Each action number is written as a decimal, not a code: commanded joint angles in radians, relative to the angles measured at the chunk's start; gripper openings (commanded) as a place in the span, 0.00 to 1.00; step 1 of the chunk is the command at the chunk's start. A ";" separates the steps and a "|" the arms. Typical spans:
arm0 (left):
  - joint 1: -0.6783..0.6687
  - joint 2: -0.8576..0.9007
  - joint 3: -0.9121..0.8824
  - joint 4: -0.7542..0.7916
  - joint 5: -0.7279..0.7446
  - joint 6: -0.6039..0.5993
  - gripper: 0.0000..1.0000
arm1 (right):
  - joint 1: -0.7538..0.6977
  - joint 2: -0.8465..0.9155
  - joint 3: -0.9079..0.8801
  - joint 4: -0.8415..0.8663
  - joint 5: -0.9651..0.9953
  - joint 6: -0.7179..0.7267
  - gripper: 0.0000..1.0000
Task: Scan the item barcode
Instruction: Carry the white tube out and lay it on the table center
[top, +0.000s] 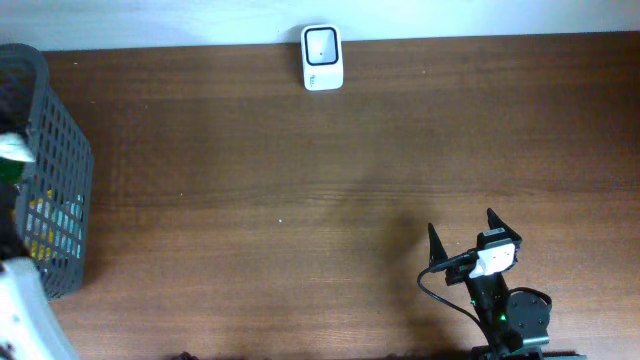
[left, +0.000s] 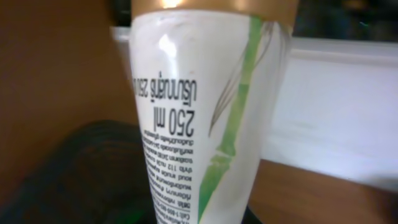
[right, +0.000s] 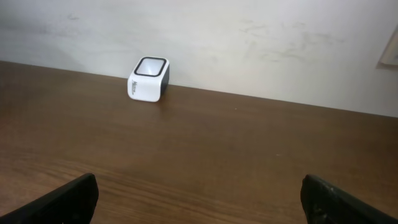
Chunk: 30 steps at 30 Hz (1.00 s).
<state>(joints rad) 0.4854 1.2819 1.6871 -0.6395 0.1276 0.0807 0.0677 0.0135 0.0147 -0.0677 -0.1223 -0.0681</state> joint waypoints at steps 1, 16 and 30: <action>-0.235 -0.012 0.014 -0.111 0.050 -0.013 0.00 | -0.005 -0.010 -0.009 0.000 -0.005 -0.003 0.98; -0.834 0.412 -0.004 -0.272 -0.003 -0.435 0.00 | -0.005 -0.010 -0.009 0.000 -0.005 -0.003 0.98; -1.170 0.818 -0.004 -0.149 -0.004 -0.698 0.00 | -0.005 -0.010 -0.009 0.000 -0.005 -0.003 0.98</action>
<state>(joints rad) -0.6456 2.0621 1.6783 -0.8173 0.1234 -0.5850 0.0677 0.0135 0.0147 -0.0677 -0.1226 -0.0677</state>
